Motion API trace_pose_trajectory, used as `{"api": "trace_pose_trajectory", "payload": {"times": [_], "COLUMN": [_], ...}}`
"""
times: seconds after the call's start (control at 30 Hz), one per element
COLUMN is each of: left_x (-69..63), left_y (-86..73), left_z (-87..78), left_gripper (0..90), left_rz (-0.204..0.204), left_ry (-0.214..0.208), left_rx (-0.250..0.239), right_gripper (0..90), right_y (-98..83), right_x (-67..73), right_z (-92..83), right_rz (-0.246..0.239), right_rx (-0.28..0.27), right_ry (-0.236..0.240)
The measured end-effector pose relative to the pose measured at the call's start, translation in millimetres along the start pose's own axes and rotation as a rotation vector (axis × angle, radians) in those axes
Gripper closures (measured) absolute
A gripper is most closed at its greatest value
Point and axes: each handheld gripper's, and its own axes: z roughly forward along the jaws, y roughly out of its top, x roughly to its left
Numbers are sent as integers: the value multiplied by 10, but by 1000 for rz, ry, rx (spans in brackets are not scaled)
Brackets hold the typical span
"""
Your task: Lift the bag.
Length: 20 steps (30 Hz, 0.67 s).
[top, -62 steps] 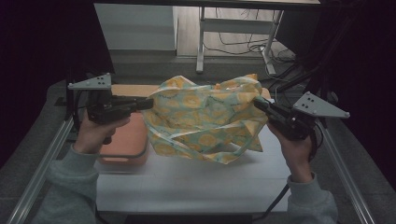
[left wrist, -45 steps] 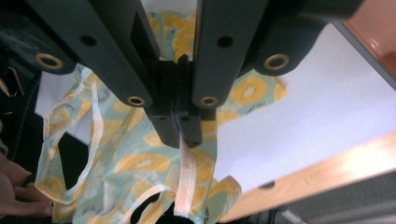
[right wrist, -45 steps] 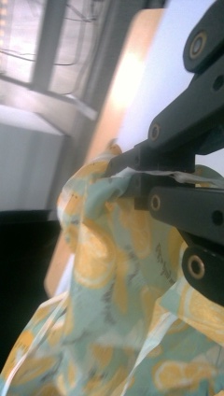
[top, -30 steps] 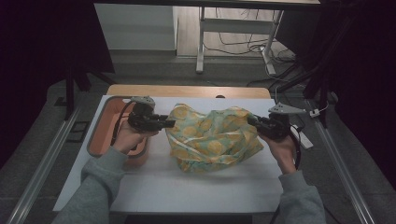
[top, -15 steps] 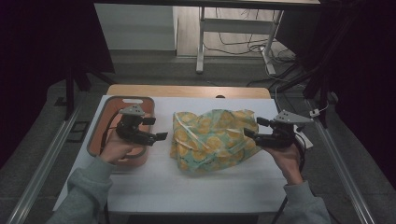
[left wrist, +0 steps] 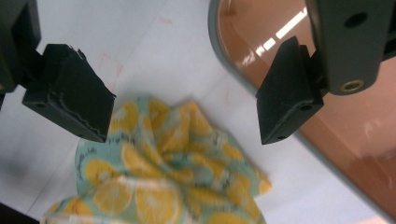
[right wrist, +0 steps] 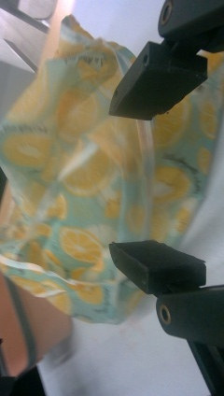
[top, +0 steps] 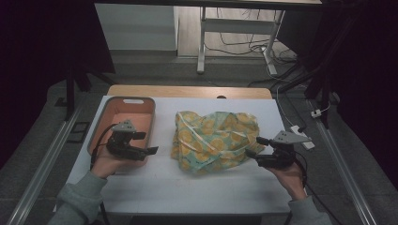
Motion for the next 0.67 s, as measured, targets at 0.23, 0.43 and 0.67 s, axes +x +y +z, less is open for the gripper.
{"api": "trace_pose_trajectory", "payload": {"times": [0.23, 0.43, 0.67], "left_x": [-57, -56, -59], "left_y": [-151, -168, -165], "left_z": [-57, -43, -32], "left_gripper": [200, 200, 200], "left_rz": [-7, -11, -9], "left_ry": [7, 9, 9], "left_rx": [-5, -1, 1], "right_gripper": [296, 301, 301], "right_y": [-160, -133, -128], "right_x": [6, 36, 61], "right_z": [-9, -37, -72], "right_rz": [-10, -28, -38], "right_rx": [17, -1, -16], "right_ry": [-2, -5, -14]}}
